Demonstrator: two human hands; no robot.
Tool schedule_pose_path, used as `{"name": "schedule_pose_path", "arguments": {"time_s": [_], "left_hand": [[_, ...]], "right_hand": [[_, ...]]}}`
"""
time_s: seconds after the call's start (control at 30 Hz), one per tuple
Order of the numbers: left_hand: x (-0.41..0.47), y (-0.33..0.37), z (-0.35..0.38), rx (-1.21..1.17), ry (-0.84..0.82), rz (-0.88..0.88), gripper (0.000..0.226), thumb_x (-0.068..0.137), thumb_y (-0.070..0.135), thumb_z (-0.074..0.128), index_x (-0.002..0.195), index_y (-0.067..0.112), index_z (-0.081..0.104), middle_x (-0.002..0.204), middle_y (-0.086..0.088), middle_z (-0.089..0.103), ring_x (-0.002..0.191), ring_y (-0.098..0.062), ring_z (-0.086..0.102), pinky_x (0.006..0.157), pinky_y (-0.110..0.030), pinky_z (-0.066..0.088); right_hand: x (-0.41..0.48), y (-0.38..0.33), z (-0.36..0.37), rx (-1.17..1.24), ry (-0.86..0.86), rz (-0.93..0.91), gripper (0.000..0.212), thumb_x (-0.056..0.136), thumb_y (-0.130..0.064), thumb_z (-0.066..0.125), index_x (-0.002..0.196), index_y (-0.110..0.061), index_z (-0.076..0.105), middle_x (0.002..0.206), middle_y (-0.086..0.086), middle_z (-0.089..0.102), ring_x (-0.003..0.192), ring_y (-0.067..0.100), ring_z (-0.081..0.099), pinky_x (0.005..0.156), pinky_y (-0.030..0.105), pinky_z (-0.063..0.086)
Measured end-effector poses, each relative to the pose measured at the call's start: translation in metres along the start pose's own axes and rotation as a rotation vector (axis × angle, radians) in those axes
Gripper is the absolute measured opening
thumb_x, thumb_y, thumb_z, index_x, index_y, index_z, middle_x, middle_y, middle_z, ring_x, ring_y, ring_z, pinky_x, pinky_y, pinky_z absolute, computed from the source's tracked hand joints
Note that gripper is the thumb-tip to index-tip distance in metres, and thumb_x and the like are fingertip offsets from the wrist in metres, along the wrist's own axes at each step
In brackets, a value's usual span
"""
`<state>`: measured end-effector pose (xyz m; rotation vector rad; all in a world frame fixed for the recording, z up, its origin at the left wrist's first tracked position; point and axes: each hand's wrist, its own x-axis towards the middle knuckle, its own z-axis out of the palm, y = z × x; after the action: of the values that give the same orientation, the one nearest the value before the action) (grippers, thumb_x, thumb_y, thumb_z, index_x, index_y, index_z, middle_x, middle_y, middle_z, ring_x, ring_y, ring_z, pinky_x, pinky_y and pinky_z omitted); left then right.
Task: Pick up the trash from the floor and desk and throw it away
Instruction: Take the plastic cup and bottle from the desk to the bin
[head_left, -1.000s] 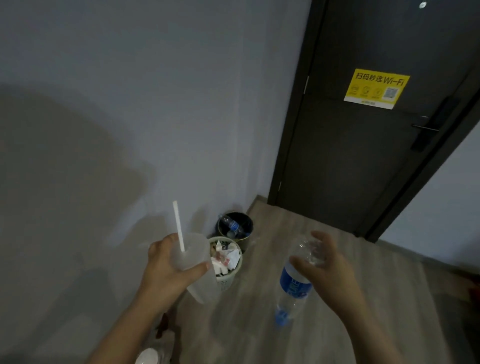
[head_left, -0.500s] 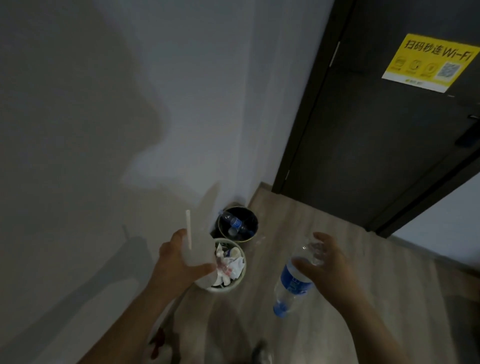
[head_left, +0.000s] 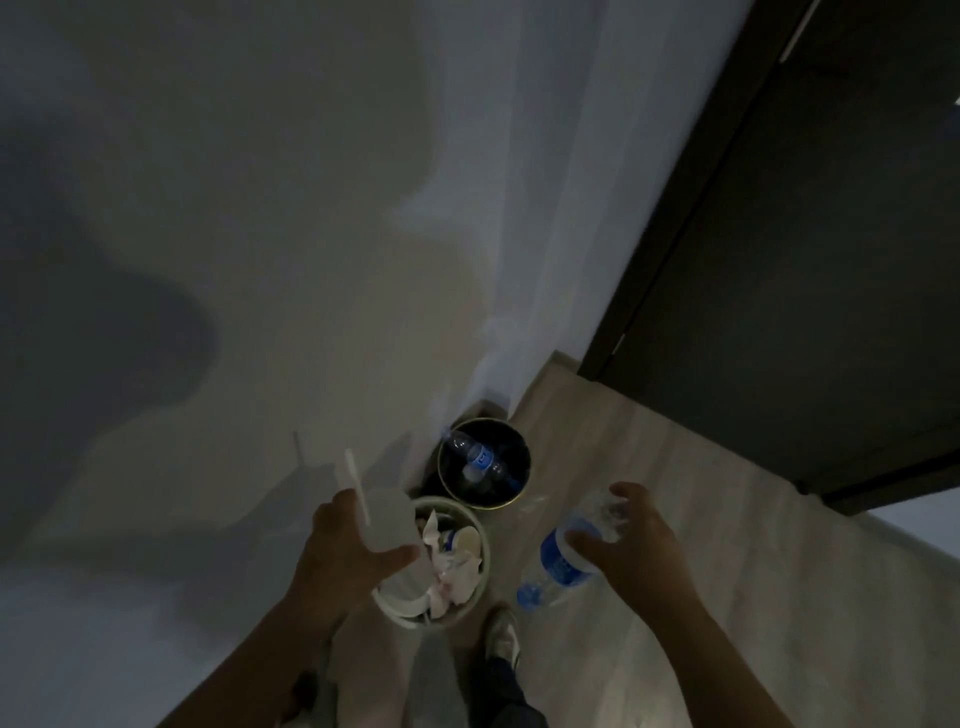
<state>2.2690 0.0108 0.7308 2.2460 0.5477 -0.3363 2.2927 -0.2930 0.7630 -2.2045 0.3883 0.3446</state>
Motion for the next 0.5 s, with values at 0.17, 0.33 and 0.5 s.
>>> {"name": "schedule_pose_path", "arguments": {"time_s": [0.17, 0.33, 0.5], "left_hand": [[0.058, 0.011, 0.043, 0.037, 0.028, -0.103, 0.099, 0.059, 0.036, 0.088, 0.135, 0.008, 0.031, 0.123, -0.01, 0.036, 0.113, -0.029, 0.044, 0.094, -0.042, 0.045], [0.114, -0.01, 0.09, 0.029, 0.005, -0.165, 0.112, 0.058, 0.037, 0.089, 0.145, 0.01, 0.022, 0.133, -0.012, 0.029, 0.123, -0.032, 0.037, 0.1, -0.042, 0.038], [0.165, -0.045, 0.137, 0.055, -0.026, -0.206, 0.107, 0.054, 0.04, 0.091, 0.138, 0.012, 0.031, 0.127, -0.01, 0.032, 0.115, -0.031, 0.046, 0.094, -0.042, 0.046]], "right_hand": [[0.084, 0.016, 0.016, -0.051, -0.094, 0.037, 0.075, 0.073, -0.025, 0.081, 0.136, -0.019, 0.04, 0.13, 0.008, 0.051, 0.112, 0.02, 0.054, 0.085, 0.026, 0.046], [0.156, 0.038, 0.055, -0.117, -0.102, 0.051, 0.066, 0.074, -0.026, 0.079, 0.129, -0.017, 0.045, 0.117, 0.004, 0.05, 0.094, 0.012, 0.054, 0.07, 0.018, 0.045], [0.22, 0.066, 0.107, -0.126, -0.091, 0.071, 0.062, 0.074, -0.022, 0.08, 0.125, -0.014, 0.047, 0.11, 0.0, 0.045, 0.089, 0.012, 0.051, 0.067, 0.019, 0.045]]}}
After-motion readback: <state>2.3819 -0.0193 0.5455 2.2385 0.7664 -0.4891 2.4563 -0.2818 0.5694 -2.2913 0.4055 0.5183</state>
